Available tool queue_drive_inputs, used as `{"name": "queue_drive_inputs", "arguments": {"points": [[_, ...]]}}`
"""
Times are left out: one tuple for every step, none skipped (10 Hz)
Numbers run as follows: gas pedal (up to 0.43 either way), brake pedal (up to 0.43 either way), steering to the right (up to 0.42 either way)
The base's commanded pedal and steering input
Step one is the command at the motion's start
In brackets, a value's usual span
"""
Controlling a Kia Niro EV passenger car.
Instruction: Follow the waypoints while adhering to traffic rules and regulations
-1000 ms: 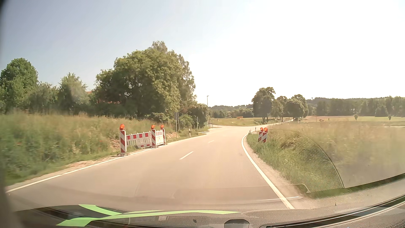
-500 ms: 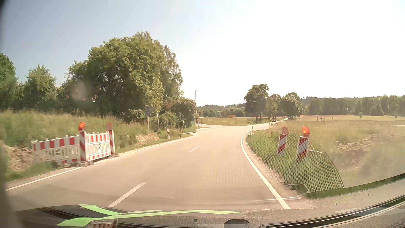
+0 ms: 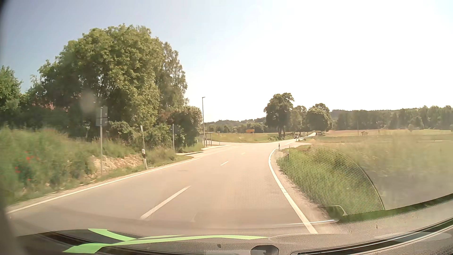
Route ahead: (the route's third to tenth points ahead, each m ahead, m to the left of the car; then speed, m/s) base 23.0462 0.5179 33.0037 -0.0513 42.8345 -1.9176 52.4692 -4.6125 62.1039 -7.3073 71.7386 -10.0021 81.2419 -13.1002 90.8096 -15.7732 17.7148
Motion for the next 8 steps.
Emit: {"name": "queue_drive_inputs", "arguments": {"points": [[0.169,0.000,0.018],[0.157,0.000,0.018],[0.157,0.000,0.018],[0.157,0.000,0.018],[0.169,0.000,0.018],[0.189,0.000,0.019],[0.197,0.000,0.019],[0.197,0.000,0.020]]}}
